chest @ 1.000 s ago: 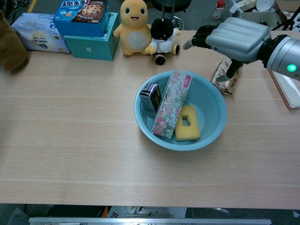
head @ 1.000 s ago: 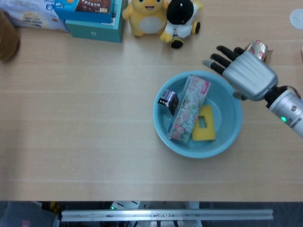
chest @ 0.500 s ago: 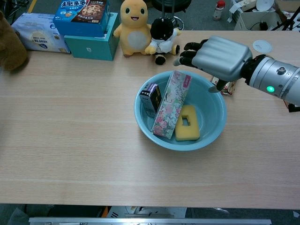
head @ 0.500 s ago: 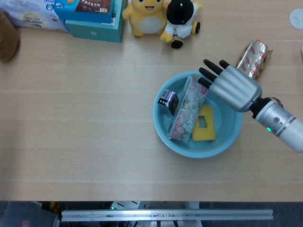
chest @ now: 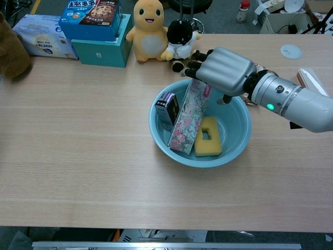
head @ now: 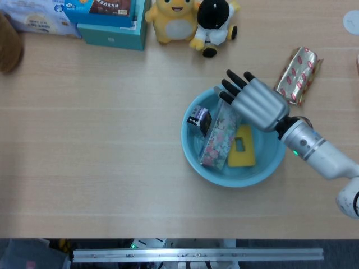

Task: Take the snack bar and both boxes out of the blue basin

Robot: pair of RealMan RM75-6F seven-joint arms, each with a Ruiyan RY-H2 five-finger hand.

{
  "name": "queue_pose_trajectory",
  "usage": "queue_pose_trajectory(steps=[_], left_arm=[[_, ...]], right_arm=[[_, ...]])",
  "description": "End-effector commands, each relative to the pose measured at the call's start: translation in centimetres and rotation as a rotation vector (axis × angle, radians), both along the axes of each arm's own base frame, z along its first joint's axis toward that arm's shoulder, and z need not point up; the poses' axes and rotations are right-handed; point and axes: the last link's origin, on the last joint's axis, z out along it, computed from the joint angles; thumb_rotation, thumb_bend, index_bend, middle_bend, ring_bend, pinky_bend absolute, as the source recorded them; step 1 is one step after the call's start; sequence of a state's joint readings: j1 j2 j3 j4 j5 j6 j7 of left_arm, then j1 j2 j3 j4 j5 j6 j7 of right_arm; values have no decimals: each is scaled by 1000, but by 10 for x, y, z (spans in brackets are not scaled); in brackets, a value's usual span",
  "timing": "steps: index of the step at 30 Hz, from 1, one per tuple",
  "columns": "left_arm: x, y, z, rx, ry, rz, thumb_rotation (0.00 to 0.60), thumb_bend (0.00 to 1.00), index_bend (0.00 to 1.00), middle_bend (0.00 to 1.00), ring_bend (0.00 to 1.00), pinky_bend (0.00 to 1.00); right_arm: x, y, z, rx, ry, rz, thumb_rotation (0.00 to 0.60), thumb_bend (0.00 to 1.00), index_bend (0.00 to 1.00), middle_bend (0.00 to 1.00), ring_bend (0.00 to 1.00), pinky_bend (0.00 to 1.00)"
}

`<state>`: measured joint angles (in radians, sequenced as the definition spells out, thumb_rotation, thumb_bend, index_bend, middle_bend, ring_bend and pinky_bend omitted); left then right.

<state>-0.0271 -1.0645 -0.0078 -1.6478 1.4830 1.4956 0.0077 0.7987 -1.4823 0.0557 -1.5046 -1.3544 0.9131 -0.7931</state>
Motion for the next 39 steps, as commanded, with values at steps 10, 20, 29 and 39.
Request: queue_pose_trajectory(steps=[10,20,29,39], left_arm=[[-7,0,1,-17,-3,27,600,438,252,218,149,148],[-10,2,-1,-51,-4,44,600,438,256,218,149,148],[-11,3,-2,-92,-3,59,600,438,268,217,149,148],[-9,3,-1,-108,-2,71,600,438,272,216,149,148]], right_arm=[[2,-4,-26,-25,9,8,600,0,215,224,139,350],[1,-4,-36,-71,-47,24,600,2,383,312,223,386],[-2,-7,-38,-91,-119,37,600,58,606,394,299,445],[3,-14,-10,-131,-229,41,600,59,676,431,326,451]])
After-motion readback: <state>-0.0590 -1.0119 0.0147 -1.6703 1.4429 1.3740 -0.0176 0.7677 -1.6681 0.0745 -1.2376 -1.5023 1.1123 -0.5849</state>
